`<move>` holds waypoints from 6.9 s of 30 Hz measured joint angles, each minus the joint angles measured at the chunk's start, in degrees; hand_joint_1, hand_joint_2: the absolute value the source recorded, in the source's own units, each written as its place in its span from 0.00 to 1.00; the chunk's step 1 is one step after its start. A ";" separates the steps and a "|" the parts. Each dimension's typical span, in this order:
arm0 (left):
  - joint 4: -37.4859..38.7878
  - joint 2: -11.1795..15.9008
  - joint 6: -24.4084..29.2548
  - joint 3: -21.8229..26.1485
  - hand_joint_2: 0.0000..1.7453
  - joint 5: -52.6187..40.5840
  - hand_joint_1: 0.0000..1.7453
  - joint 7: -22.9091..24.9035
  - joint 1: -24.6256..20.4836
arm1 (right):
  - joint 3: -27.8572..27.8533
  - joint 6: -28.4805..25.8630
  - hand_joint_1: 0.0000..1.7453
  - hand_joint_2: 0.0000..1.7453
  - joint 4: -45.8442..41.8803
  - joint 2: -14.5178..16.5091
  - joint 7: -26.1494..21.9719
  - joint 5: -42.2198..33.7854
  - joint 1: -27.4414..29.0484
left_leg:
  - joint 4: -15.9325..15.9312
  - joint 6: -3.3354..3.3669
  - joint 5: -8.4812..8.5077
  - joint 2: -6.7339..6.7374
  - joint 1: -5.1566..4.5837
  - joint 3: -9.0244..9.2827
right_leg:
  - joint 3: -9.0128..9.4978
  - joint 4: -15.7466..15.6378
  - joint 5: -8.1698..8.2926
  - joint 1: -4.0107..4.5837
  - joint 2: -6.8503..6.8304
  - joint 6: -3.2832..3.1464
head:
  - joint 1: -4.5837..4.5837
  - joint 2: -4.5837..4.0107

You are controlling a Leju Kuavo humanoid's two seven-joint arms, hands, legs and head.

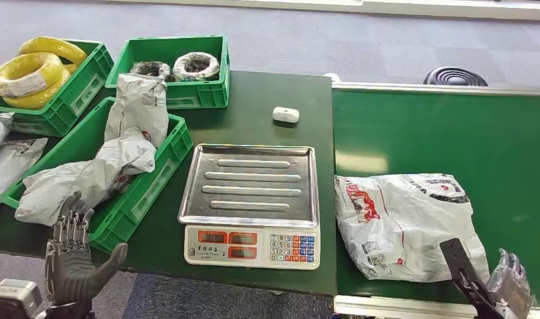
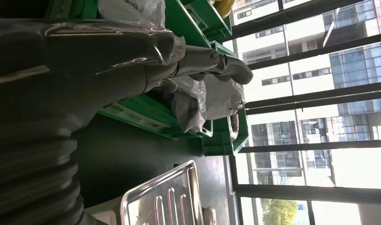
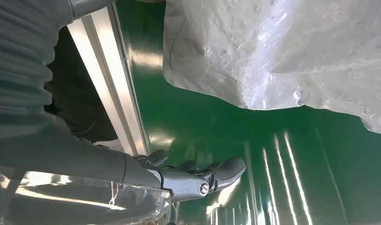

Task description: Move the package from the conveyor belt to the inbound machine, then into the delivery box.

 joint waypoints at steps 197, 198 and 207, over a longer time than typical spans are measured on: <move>35.01 7.80 10.45 14.83 1.00 -29.65 0.00 18.56 -53.56 | 37.33 8.62 0.00 1.00 8.85 8.44 -40.49 -34.71 -29.92 | 0.07 -0.10 0.56 -0.01 0.03 -0.57 | -0.57 0.15 0.41 0.04 -0.09 -0.13 | 0.03 0.00; 31.04 6.64 13.47 15.18 1.00 -27.27 0.00 16.93 -52.76 | 37.34 8.56 0.00 1.00 8.83 8.53 -40.61 -34.70 -29.72 | 0.08 -0.10 0.55 -0.01 0.03 -0.57 | -0.58 0.13 0.40 0.03 -0.08 -0.13 | 0.02 0.00; 6.03 2.48 15.55 10.26 1.00 -20.60 0.00 18.12 -44.14 | 36.46 9.05 0.00 1.00 4.76 7.95 -43.23 -39.35 -25.34 | 0.06 -0.08 0.52 -0.03 0.03 -0.62 | -0.60 0.05 0.39 0.04 -0.16 -0.11 | 0.03 0.00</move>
